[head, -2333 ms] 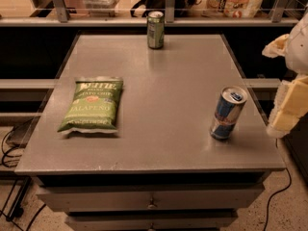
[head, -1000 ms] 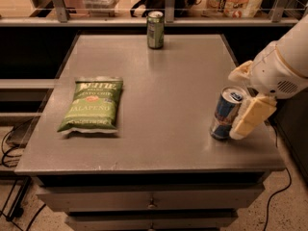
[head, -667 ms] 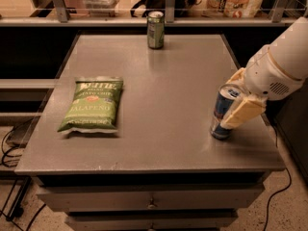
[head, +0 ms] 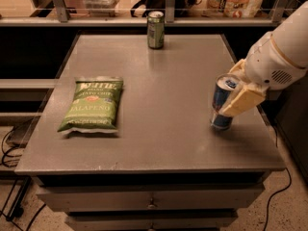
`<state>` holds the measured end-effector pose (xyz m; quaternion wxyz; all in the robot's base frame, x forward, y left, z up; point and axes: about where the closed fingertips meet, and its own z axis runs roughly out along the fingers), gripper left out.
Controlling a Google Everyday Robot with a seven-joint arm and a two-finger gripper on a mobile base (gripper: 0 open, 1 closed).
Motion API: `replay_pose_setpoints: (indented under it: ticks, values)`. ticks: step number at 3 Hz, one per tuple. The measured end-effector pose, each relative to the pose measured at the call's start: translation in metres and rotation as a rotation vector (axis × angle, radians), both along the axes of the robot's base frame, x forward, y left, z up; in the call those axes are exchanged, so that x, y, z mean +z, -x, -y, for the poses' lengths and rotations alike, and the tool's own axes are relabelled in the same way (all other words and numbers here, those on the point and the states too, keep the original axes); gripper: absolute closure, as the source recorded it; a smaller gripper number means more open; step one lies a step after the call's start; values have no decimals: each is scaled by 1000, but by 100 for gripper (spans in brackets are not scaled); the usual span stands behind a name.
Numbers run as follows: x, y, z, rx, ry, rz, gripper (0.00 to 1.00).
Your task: Move redbull can near green can
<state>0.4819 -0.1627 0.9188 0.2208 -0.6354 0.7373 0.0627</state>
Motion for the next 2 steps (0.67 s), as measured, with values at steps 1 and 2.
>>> replay_pose_setpoints:
  ticks: [1,2]
  values:
    - [33,-20,10,-55,-9,37,100]
    - [70,-53,22,-123,-1,90,100]
